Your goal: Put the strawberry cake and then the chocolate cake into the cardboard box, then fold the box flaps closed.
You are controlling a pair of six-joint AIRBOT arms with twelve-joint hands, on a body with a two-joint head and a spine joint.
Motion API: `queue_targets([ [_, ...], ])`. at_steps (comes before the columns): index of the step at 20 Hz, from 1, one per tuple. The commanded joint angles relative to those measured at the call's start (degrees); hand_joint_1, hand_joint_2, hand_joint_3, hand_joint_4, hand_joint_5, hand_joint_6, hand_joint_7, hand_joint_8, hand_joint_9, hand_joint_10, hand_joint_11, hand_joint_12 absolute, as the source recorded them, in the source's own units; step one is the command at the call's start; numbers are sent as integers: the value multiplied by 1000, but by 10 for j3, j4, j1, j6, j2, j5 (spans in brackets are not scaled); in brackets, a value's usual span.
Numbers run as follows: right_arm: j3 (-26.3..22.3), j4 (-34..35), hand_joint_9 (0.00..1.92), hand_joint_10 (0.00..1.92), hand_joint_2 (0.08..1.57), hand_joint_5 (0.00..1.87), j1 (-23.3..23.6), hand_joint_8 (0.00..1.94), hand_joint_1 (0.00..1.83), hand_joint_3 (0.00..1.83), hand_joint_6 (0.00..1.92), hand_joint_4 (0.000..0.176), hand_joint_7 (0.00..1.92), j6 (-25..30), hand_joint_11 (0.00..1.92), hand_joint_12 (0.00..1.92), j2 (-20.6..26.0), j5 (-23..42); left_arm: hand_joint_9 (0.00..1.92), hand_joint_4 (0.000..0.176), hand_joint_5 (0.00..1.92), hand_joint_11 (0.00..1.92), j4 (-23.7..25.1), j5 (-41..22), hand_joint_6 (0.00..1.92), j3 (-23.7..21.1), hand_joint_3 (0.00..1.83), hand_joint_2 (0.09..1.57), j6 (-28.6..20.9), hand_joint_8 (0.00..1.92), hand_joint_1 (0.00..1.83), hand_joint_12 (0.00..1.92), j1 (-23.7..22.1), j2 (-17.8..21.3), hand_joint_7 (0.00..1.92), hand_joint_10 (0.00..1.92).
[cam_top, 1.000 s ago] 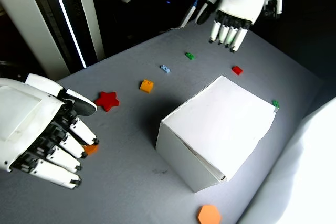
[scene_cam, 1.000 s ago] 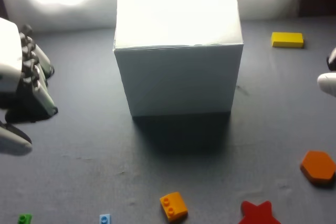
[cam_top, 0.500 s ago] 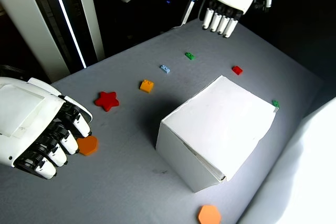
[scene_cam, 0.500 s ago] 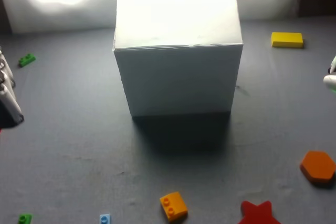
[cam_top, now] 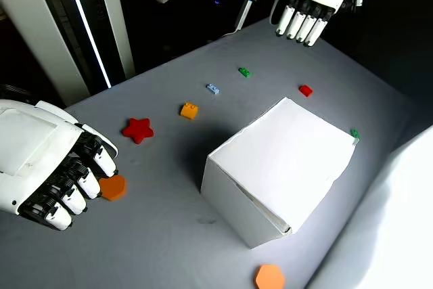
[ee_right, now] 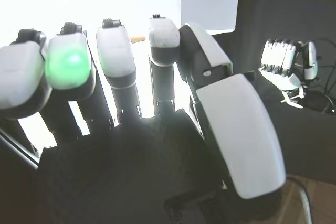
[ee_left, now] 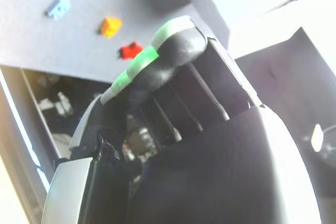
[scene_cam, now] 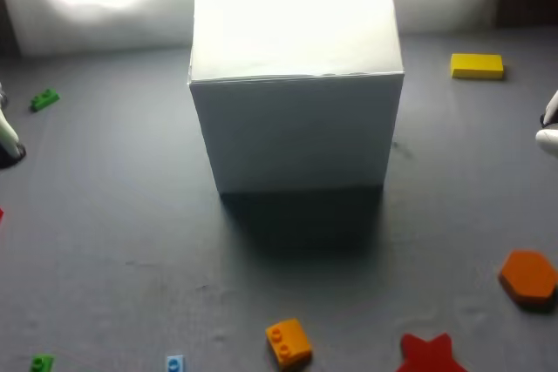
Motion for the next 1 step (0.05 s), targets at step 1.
queue_targets([
  [1, 0, -3, 1386, 1921, 1492, 1188, 1, 1926, 408, 2, 1842, 176, 1321, -2, 1393, 1921, 5, 62, 1135, 0, 977, 999, -47, -1, 1913, 4, 0, 1458, -3, 1921, 470, 1921, -8, 1, 1120, 1921],
])
